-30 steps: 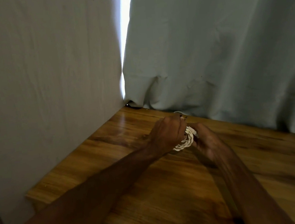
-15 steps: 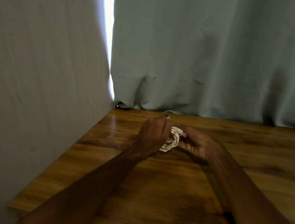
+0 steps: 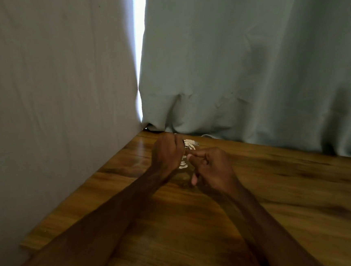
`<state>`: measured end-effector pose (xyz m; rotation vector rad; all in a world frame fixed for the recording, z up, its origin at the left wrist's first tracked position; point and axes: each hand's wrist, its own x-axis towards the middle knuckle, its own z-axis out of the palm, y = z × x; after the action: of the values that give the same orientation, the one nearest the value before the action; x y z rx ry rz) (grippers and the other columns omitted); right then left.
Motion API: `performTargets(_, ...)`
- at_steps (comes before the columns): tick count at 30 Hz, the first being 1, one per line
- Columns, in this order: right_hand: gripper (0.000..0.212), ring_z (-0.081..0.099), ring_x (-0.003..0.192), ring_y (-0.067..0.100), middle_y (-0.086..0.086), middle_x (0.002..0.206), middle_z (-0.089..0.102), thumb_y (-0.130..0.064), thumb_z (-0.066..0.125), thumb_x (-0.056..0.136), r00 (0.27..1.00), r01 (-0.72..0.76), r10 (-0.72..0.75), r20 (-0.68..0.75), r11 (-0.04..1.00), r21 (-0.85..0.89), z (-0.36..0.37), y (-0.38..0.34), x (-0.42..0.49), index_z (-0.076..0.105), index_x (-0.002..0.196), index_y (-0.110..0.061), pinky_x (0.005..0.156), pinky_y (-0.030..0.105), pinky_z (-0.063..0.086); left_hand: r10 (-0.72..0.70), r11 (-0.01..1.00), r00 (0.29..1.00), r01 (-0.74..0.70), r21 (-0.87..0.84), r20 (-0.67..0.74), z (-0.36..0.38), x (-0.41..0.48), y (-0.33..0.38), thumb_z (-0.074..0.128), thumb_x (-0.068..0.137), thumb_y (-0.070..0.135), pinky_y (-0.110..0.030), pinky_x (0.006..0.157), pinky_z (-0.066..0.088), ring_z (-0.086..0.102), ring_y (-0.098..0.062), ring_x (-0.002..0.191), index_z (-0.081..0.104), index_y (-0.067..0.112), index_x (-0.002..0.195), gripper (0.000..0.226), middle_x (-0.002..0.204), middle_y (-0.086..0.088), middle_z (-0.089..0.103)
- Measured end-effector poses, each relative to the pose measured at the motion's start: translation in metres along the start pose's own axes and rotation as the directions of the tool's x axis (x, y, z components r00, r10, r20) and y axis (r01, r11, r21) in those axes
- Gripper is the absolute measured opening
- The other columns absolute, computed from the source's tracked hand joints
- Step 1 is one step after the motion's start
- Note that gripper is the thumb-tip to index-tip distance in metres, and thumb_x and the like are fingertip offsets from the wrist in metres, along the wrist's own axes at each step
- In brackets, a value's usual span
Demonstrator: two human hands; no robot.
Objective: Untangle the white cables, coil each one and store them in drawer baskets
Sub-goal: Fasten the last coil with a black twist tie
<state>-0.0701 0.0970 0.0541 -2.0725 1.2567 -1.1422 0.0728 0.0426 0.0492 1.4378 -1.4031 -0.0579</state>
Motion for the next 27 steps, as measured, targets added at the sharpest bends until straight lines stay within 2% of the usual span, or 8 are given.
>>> performTargets(2, 0.023, 0.061, 0.043, 0.019, 0.005, 0.060, 0.073, -0.021, 0.052, 0.106, 0.999, -0.038, 0.037, 0.033, 0.999, 0.015, 0.010, -0.002, -0.001, 0.074, 0.109, -0.018, 0.049, 0.029, 0.048, -0.008, 1.000, 1.000, 0.008, -0.003, 0.027, 0.001, -0.001, 0.003, 0.043, 0.108, 0.019, -0.027, 0.068, 0.019, 0.040, -0.019, 0.083, 0.052, 0.009, 0.085, 0.027, 0.086, -0.008, 0.046)
performTargets(4, 0.026, 0.054, 0.040, 0.025, 0.012, 0.061, 0.072, -0.012, 0.050, 0.105, 0.995, -0.097, 0.093, 0.035, 0.988, 0.117, 0.017, -0.004, -0.002, 0.073, 0.094, -0.010, 0.039, 0.027, 0.040, 0.006, 1.000, 0.999, -0.005, -0.006, 0.053, 0.003, -0.005, 0.008, 0.042, 0.108, 0.020, -0.027, 0.070, 0.020, 0.040, -0.019, 0.086, 0.055, 0.006, 0.089, 0.027, 0.088, -0.008, 0.046)
performTargets(9, 0.033, 0.045, 0.033, 0.008, 0.007, 0.046, 0.061, 0.001, 0.059, 0.093, 0.983, -0.133, 0.154, -0.099, 0.972, 0.194, 0.008, 0.000, 0.001, 0.071, 0.062, 0.000, 0.040, 0.020, 0.035, 0.033, 0.999, 0.997, -0.033, -0.004, 0.072, 0.010, -0.009, 0.011, 0.043, 0.108, 0.021, -0.032, 0.074, 0.025, 0.043, -0.021, 0.085, 0.048, 0.013, 0.084, 0.026, 0.087, -0.008, 0.047)
performTargets(13, 0.033, 0.041, 0.036, 0.003, -0.009, 0.043, 0.053, -0.007, 0.067, 0.088, 0.970, -0.178, 0.215, -0.115, 0.947, 0.267, 0.002, -0.002, 0.005, 0.069, 0.056, -0.013, 0.040, 0.017, 0.031, 0.042, 0.999, 0.998, -0.042, 0.008, 0.048, 0.010, -0.006, 0.006, 0.043, 0.107, 0.021, -0.032, 0.069, 0.023, 0.046, -0.022, 0.078, 0.050, 0.012, 0.078, 0.032, 0.079, -0.008, 0.050)
performTargets(16, 0.023, 0.060, 0.054, 0.005, -0.006, 0.060, 0.070, -0.019, 0.068, 0.086, 0.966, -0.117, 0.138, -0.218, 0.987, 0.107, -0.002, -0.003, 0.008, 0.077, 0.065, -0.018, 0.051, 0.024, 0.045, 0.043, 0.999, 0.998, -0.043, 0.004, 0.056, 0.008, -0.004, 0.002, 0.042, 0.107, 0.021, -0.032, 0.066, 0.022, 0.047, -0.023, 0.074, 0.050, 0.011, 0.075, 0.034, 0.076, -0.009, 0.051)
performTargets(19, 0.018, 0.066, 0.065, 0.005, -0.010, 0.070, 0.074, -0.028, 0.067, 0.089, 0.928, 0.021, -0.102, -0.359, 0.975, -0.222, -0.001, -0.002, 0.006, 0.080, 0.076, -0.026, 0.061, 0.032, 0.054, 0.081, 0.997, 0.994, -0.082, 0.006, 0.078, 0.011, -0.006, 0.002, 0.041, 0.107, 0.021, -0.033, 0.063, 0.022, 0.050, -0.023, 0.069, 0.054, 0.010, 0.074, 0.038, 0.074, -0.012, 0.056)
performTargets(21, 0.016, 0.066, 0.064, 0.003, -0.012, 0.073, 0.075, -0.032, 0.068, 0.092, 0.910, 0.093, -0.190, -0.370, 0.960, -0.263, 0.000, -0.004, 0.005, 0.082, 0.084, -0.028, 0.062, 0.035, 0.056, 0.101, 0.995, 0.991, -0.101, -0.008, 0.093, 0.011, -0.008, 0.003, 0.041, 0.108, 0.022, -0.032, 0.062, 0.023, 0.049, -0.019, 0.067, 0.054, 0.013, 0.074, 0.037, 0.072, -0.008, 0.055)
performTargets(27, 0.012, 0.070, 0.069, 0.002, -0.010, 0.085, 0.079, -0.032, 0.074, 0.092, 0.871, 0.185, -0.294, -0.393, 0.939, -0.291, -0.005, 0.003, 0.008, 0.083, 0.095, -0.025, 0.065, 0.034, 0.059, 0.119, 0.989, 0.981, -0.103, -0.110, 0.156, 0.014, -0.006, 0.000, 0.043, 0.107, 0.023, -0.029, 0.058, 0.028, 0.052, -0.014, 0.062, 0.052, 0.022, 0.066, 0.042, 0.067, 0.000, 0.054)
